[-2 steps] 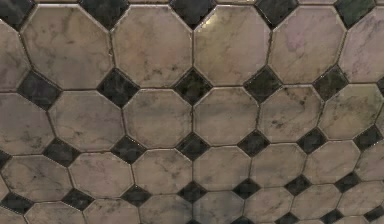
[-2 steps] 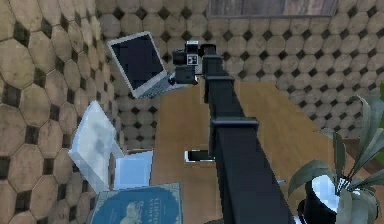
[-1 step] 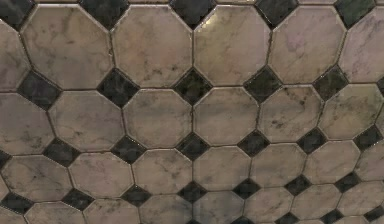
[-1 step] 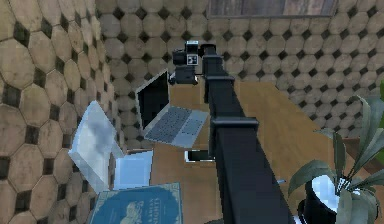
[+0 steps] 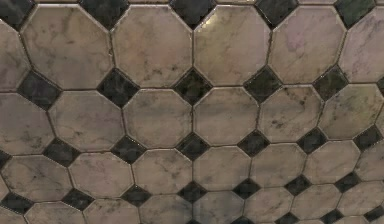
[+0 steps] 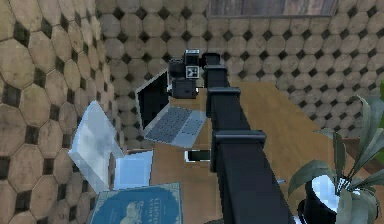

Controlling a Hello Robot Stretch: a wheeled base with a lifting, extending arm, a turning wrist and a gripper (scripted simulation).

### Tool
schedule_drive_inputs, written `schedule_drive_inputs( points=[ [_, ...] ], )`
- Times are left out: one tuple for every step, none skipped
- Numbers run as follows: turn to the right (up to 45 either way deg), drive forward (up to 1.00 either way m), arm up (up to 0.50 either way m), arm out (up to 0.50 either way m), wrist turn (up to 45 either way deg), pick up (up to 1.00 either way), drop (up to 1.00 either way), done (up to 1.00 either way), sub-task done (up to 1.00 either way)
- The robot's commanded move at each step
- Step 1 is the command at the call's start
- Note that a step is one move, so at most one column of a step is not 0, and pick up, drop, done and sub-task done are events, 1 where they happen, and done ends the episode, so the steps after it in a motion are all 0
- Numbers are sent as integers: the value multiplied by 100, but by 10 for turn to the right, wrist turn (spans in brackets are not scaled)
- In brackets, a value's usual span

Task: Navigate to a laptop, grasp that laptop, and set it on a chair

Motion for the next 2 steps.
schedule_drive_inputs(
  points=[
    [0,0,0,0,-450,0,0,0,0],
    [0,0,0,0,-450,0,0,0,0]
  ],
)
